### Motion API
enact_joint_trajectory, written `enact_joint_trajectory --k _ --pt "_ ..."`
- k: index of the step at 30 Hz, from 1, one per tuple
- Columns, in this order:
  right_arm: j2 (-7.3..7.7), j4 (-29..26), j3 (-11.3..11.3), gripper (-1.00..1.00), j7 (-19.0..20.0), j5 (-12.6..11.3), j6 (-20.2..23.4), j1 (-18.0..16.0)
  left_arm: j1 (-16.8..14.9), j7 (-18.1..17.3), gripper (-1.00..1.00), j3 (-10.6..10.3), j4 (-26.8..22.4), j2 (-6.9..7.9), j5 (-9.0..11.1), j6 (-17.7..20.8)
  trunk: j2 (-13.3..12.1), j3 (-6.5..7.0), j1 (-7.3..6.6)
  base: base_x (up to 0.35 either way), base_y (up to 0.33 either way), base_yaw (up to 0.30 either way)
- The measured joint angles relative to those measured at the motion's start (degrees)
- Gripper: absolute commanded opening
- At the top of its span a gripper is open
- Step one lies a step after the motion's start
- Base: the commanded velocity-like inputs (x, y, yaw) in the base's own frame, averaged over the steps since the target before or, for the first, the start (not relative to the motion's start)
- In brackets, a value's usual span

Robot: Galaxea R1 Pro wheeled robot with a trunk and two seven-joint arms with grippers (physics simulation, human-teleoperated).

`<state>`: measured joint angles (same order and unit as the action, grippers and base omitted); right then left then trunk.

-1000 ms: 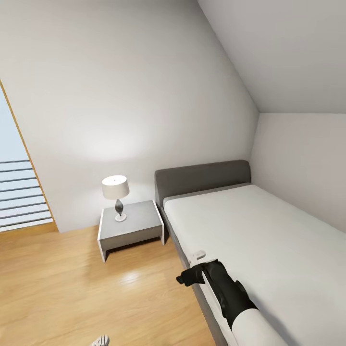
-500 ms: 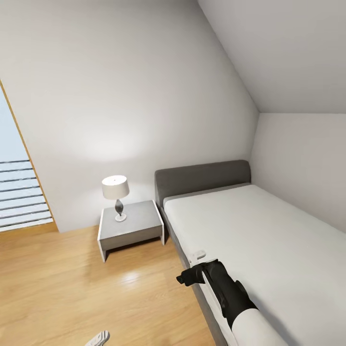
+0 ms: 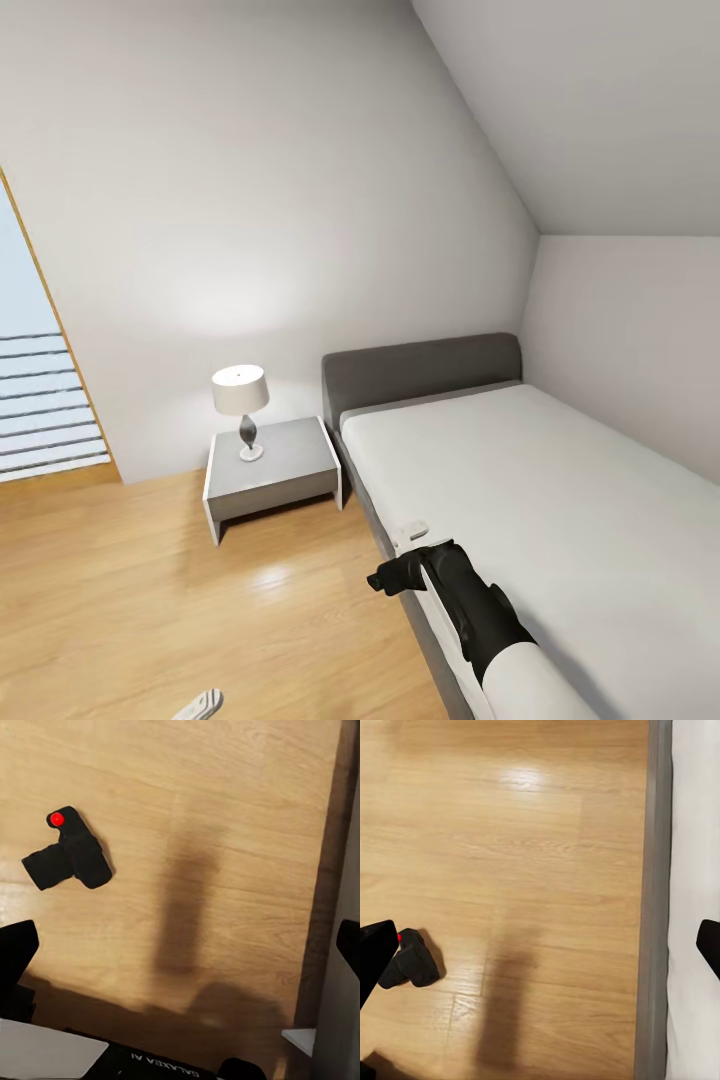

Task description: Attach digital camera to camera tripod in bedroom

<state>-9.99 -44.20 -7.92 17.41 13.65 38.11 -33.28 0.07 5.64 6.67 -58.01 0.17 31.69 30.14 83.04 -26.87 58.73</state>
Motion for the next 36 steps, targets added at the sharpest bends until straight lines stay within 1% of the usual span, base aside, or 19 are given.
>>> enact_joint_trajectory --k 5,10,20,36 --pt "0.00 0.05 0.02 1.00 0.01 -0.01 0.00 0.00 -0.01 2.94 1.00 -0.09 -0.15 -0.13 0.26 0.02 0.00 0.00 0.00 0.000 0.000 0.000" --pt "0.00 0.08 0.05 1.00 0.01 -0.06 -0.01 0.00 0.00 4.16 1.00 -0.31 -0.18 -0.55 0.31 -0.01 1.99 -0.89 1.09 0.000 0.000 0.000" --pt "0.00 0.41 0.01 1.00 0.01 -0.11 0.00 0.00 0.00 4.55 1.00 -0.50 -0.15 -0.80 0.31 -0.02 6.00 -2.69 3.29 0.000 0.000 0.000" --pt "0.00 0.59 0.12 1.00 0.01 -0.06 -0.06 0.00 0.01 4.41 1.00 -0.53 0.02 -0.74 0.31 -0.09 12.42 -5.56 6.80 0.000 0.000 0.000"
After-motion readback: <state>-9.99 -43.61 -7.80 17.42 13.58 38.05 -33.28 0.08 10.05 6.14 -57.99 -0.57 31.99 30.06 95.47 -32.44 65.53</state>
